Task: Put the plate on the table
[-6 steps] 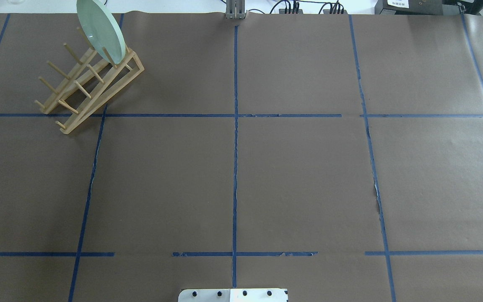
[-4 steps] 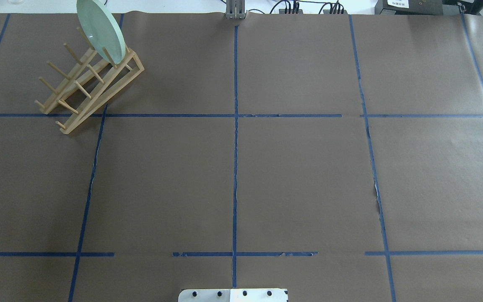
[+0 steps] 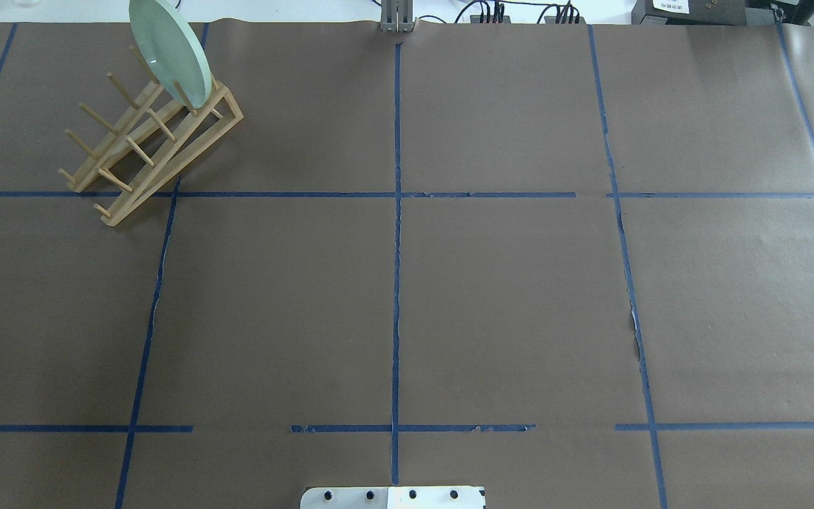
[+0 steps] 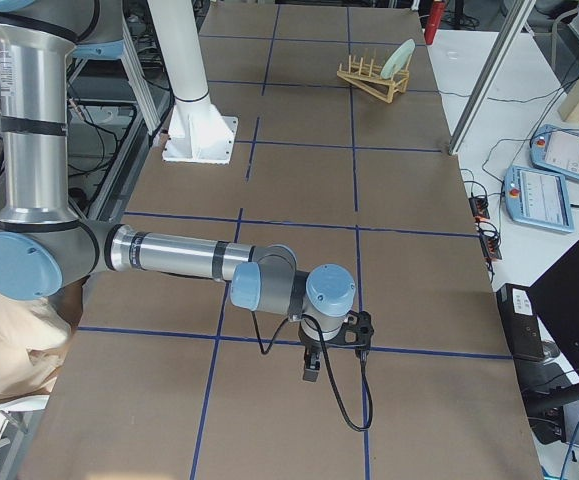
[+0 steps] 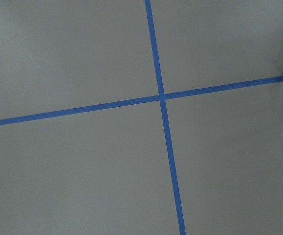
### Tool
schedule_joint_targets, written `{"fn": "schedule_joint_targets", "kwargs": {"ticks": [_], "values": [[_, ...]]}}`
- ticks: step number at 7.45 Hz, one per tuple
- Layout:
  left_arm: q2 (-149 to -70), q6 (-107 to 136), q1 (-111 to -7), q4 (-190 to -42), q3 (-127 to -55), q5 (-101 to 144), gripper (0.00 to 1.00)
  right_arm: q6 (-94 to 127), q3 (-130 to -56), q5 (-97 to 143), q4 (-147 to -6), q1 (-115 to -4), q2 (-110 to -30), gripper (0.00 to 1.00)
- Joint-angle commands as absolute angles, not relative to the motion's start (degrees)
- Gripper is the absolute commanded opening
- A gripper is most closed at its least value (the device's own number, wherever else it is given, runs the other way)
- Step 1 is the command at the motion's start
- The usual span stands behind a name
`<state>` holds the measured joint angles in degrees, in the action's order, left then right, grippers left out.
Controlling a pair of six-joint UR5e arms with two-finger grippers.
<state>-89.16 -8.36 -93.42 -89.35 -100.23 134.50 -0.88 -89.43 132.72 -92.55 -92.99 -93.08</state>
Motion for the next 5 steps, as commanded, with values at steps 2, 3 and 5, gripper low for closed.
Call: {"fn": "schedule_joint_targets", "kwargs": {"ticks": [2, 3, 5], "values": [[-101.92, -6.00, -93.17, -100.52, -90.13, 136.65, 1.00, -0.88, -89.38, 132.71, -92.55, -92.99, -93.08, 1.00], [-102.74, 5.51, -93.16, -103.59, -89.91, 140.85, 1.00, -0.88, -89.47, 132.71, -92.55, -92.99, -93.08, 1.00], [-103.01, 30.63, -88.46, -120.05, -89.82, 144.58, 1.00, -0.88, -89.38, 132.71, -92.55, -92.99, -93.08, 1.00]]}}
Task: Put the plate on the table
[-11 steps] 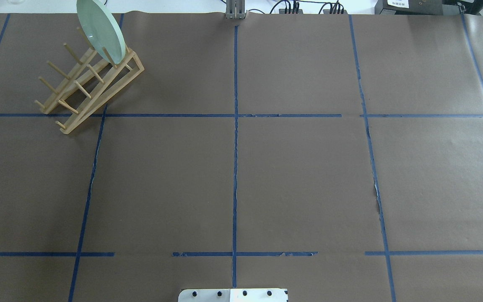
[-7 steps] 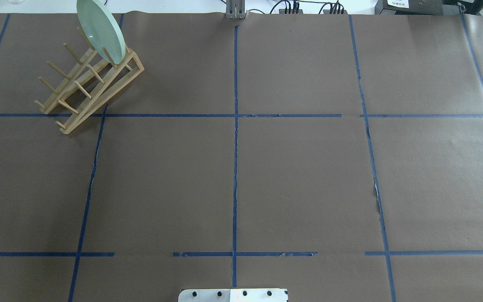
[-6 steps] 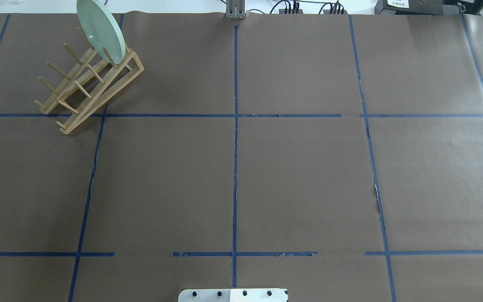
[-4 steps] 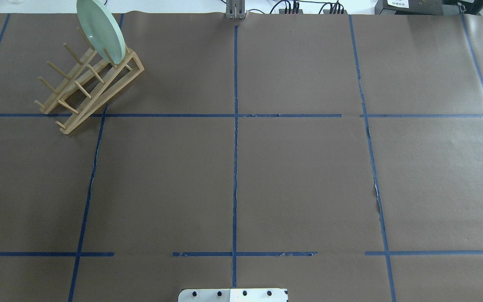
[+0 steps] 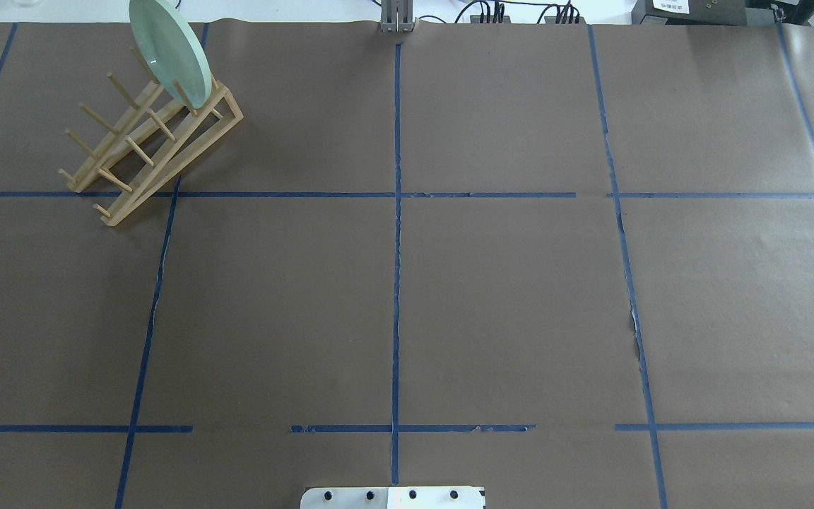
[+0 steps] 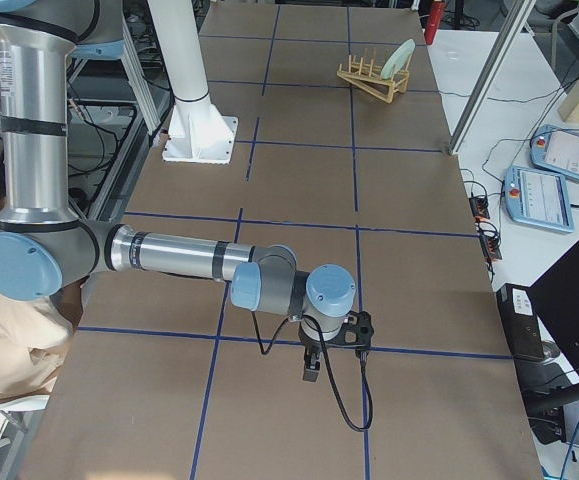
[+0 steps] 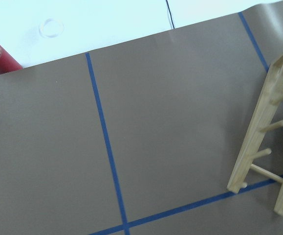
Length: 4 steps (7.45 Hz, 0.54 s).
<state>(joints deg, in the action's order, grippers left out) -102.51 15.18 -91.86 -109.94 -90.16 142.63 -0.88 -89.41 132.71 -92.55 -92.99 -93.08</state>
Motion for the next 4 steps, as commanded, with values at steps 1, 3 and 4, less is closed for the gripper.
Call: {"fn": "schedule_joint_targets", "kwargs": {"ticks": [1, 3, 4], "values": [[-103.36, 43.46, -84.76, -128.15, -88.69, 144.23, 1.00, -0.88, -89.38, 132.71, -92.55, -92.99, -93.08, 1.00], [-108.52, 69.48, -78.17, -141.18, -83.78, 138.74, 1.00, -0.88, -89.47, 132.71, -92.55, -92.99, -93.08, 1.00], [-110.11, 81.35, -73.44, -146.98, -82.11, 129.56, 1.00, -0.88, -89.39, 132.71, -92.55, -92.99, -93.08, 1.00]]}}
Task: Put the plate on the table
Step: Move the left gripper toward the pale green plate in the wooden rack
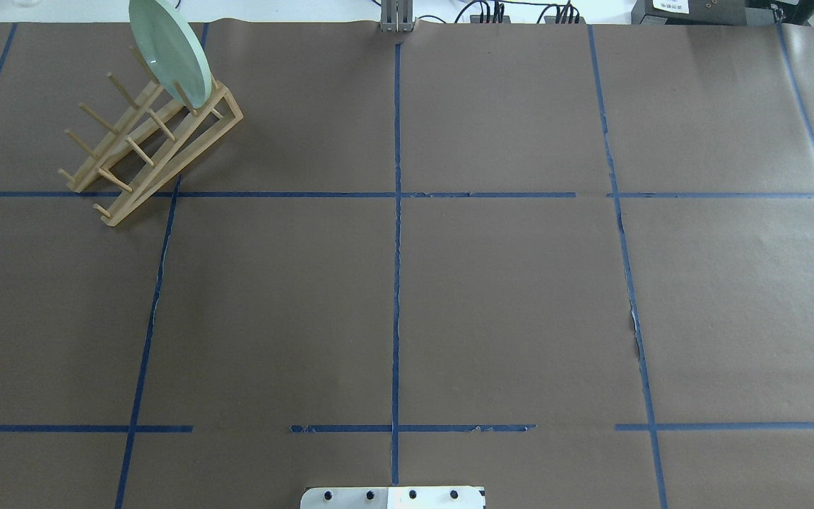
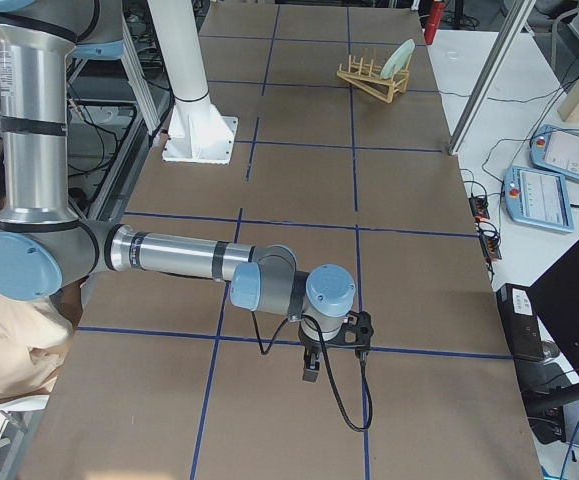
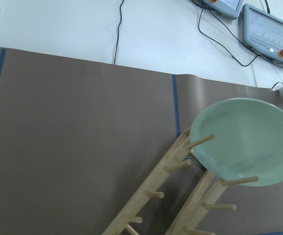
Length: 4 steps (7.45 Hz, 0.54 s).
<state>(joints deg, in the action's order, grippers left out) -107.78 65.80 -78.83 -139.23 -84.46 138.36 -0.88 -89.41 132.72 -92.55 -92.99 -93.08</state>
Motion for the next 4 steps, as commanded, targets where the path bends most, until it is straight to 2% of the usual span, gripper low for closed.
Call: {"fn": "schedule_joint_targets", "kwargs": {"ticks": [1, 4], "values": [[-112.04, 93.48, -71.13, -154.61, -78.17, 123.55, 1.00, -0.88, -89.38, 132.71, -92.55, -92.99, -93.08, 1.00], [-117.05, 116.12, -68.22, -166.62, -68.06, 118.66, 1.00, -0.88, -89.38, 132.71, -92.55, -92.99, -93.08, 1.00]]}}
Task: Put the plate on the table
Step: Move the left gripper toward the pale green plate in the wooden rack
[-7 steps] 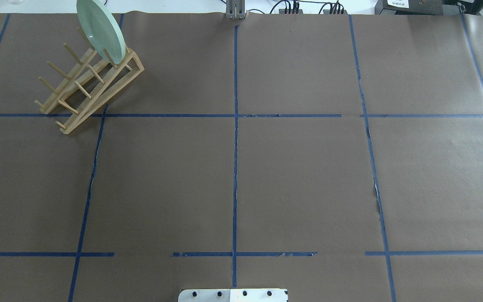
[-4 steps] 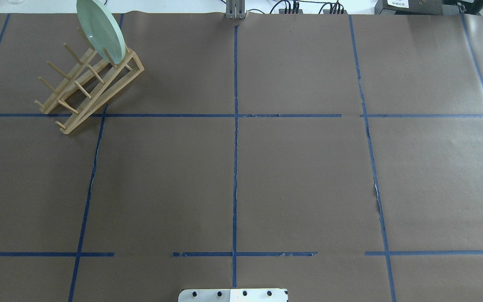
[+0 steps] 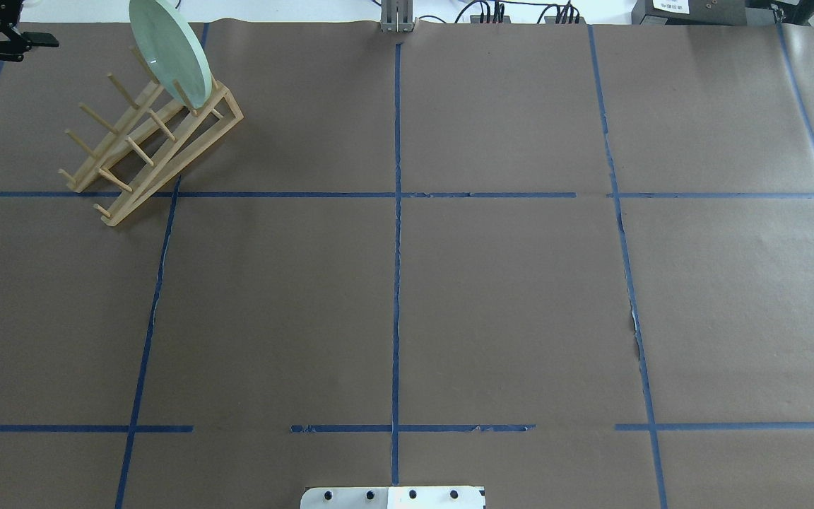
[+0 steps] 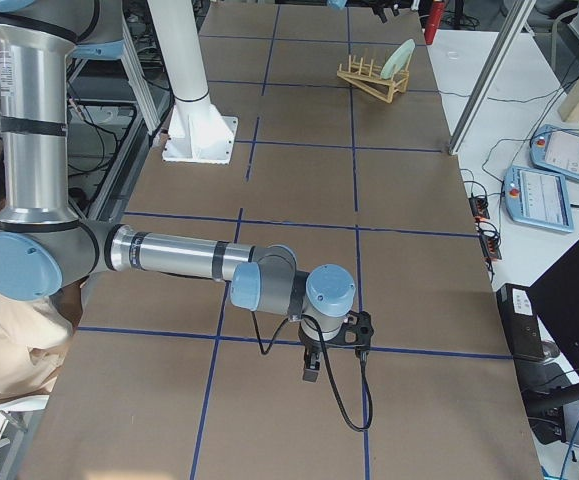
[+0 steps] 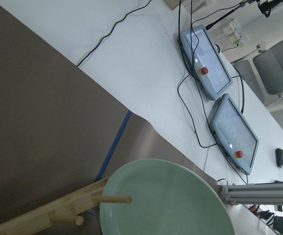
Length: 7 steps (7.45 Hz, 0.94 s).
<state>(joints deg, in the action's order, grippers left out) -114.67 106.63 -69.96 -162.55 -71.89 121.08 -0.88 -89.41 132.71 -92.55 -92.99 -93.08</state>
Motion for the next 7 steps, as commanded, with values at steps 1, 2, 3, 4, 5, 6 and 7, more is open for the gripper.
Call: {"fn": "schedule_joint_targets", "kwargs": {"ticks": [1, 2, 3, 4, 5, 6, 7], "values": [[-119.07, 122.98, -67.51, -166.73, -67.24, 118.22, 1.00, -0.88, -89.47, 132.71, -92.55, -92.99, -93.08, 1.00], [-120.05, 126.27, -65.85, -166.73, -67.15, 116.12, 1.00, -0.88, -89.47, 132.71, -92.55, -92.99, -93.08, 1.00], [-121.36, 127.78, -65.22, -166.64, -66.10, 115.58, 1.00, -0.88, -89.47, 132.71, -92.55, -92.99, -93.08, 1.00], [-121.99, 128.14, -65.04, -166.64, -65.57, 115.49, 1.00, -0.88, -89.47, 132.71, -92.55, -92.99, -93.08, 1.00], [-122.17, 128.14, -64.17, -166.64, -65.48, 115.40, 0.97, -0.88, -89.47, 132.71, -92.55, -92.99, -93.08, 1.00], [-122.43, 128.14, -64.16, -166.64, -65.48, 115.40, 0.71, -0.88, -89.47, 132.71, -92.55, -92.99, -93.08, 1.00], [-122.69, 128.14, -64.16, -166.64, -65.57, 115.31, 0.45, -0.88, -89.47, 132.71, -92.55, -92.99, -93.08, 1.00]]}}
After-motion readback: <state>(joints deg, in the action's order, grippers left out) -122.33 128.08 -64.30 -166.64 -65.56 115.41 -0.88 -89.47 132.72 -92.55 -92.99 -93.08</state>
